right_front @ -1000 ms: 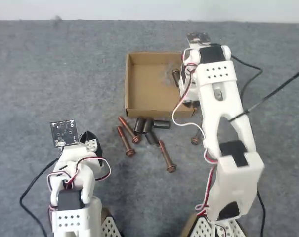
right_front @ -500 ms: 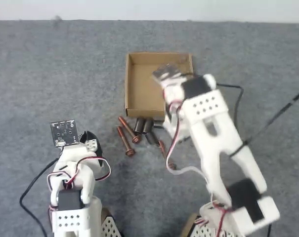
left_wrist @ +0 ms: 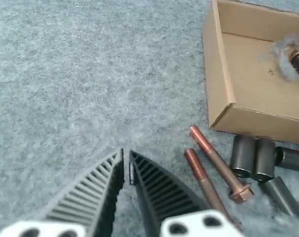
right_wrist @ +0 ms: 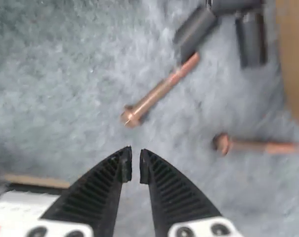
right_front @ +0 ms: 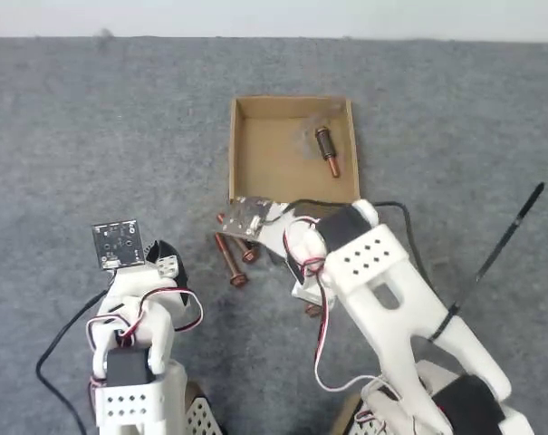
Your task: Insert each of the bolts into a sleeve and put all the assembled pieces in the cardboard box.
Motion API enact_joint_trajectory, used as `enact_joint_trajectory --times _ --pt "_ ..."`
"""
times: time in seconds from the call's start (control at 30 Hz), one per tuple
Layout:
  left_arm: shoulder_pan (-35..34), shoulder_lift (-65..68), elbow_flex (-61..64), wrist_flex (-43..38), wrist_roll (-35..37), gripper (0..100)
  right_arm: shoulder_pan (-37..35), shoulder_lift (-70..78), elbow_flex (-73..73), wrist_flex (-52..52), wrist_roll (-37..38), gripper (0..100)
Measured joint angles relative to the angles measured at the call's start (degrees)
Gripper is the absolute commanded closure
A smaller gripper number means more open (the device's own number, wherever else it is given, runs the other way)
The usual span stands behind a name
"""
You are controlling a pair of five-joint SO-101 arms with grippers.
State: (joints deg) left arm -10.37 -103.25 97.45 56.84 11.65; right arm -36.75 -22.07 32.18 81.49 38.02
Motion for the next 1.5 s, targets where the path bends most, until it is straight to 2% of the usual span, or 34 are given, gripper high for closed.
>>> enact_joint_trajectory --times 0.2,0.53,0.67,1.07,1.5 --pt "0.00 0.00 0.00 0.00 0.00 99 0.00 -0.18 6.95 -11.34 4.48 89.8" --pt "0.00 0.00 0.00 0.00 0.00 99 0.00 0.18 8.00 -20.48 9.85 89.5" --pt "0.00 0.00 0.00 0.00 0.00 99 0.00 5.19 8.00 -24.00 12.66 89.6" --pt "0.00 0.00 0.00 0.00 -2.20 99 2.37 15.38 0.70 -25.32 16.97 89.7" --pt "0.00 0.00 0.00 0.00 -2.37 99 2.73 26.29 -10.11 -25.32 17.58 89.4"
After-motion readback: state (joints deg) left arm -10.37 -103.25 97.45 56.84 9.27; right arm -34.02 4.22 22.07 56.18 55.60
